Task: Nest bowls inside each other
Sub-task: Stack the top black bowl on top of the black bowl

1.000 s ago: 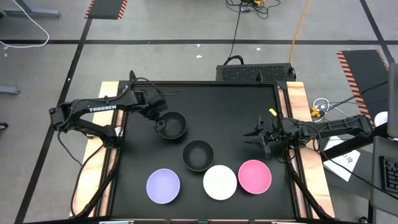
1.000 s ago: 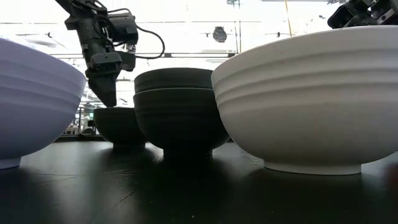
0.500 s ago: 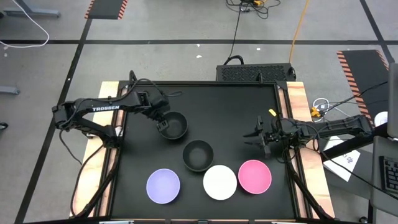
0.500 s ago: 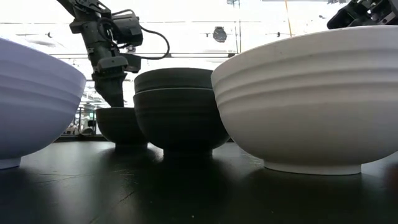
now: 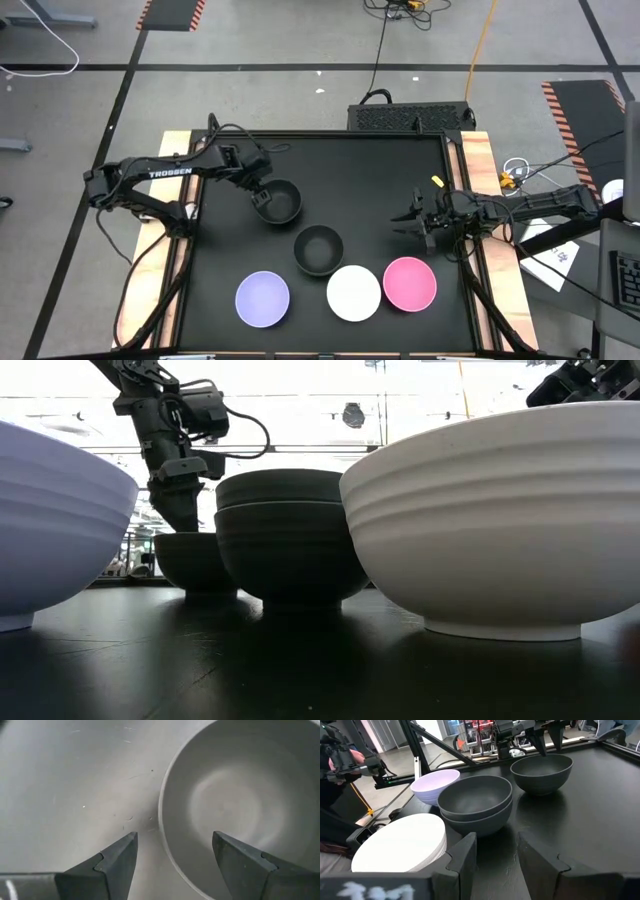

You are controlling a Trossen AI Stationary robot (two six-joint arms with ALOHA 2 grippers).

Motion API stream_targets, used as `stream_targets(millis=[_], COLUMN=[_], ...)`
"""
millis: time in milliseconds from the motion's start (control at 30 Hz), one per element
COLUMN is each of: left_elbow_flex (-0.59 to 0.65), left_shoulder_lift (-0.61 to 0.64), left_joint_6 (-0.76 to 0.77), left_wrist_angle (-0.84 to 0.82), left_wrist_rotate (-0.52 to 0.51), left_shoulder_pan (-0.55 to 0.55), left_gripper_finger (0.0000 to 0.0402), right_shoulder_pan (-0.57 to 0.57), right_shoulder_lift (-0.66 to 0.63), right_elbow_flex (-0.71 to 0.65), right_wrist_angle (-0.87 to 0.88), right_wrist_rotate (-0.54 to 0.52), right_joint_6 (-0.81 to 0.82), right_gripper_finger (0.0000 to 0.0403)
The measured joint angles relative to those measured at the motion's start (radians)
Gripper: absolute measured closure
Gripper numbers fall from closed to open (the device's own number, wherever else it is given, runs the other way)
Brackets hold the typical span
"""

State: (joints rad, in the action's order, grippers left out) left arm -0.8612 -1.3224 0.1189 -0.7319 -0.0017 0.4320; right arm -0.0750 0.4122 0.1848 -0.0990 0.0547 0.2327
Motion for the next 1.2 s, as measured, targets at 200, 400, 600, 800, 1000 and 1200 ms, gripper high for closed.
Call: stream_targets(millis=[200, 400, 600, 800, 1000, 1200], left_elbow_flex=[0.000, 0.001, 0.002, 0.002, 0.002, -0.002], left_shoulder_lift=[-0.001, -0.059, -0.126, -0.144, -0.144, -0.144], left_joint_6=[0.008, 0.014, -0.005, -0.027, -0.035, -0.045], left_wrist_angle=[0.000, 0.005, 0.048, 0.069, 0.080, 0.077], left_wrist_rotate=[0.019, 0.037, 0.032, 0.022, 0.024, 0.026], left_shoulder_pan=[-0.002, -0.015, -0.017, -0.017, -0.016, -0.015], left_gripper_finger=[0.0144, 0.0144, 0.0144, 0.0145, 0.0184, 0.0225], right_shoulder_pan=[0.000, 0.000, 0.000, 0.000, 0.000, 0.000], right_shoulder_lift=[0.000, 0.000, 0.000, 0.000, 0.000, 0.000], right_elbow_flex=[0.000, 0.000, 0.000, 0.000, 0.000, 0.000], right_wrist_angle=[0.000, 0.001, 0.006, 0.012, 0.014, 0.014], right_wrist_rotate=[0.000, 0.000, 0.002, 0.002, 0.002, 0.002], right_joint_6=[0.003, 0.003, 0.007, 0.009, 0.007, 0.009], right_gripper_finger=[0.0268, 0.0268, 0.0268, 0.0268, 0.0268, 0.0268])
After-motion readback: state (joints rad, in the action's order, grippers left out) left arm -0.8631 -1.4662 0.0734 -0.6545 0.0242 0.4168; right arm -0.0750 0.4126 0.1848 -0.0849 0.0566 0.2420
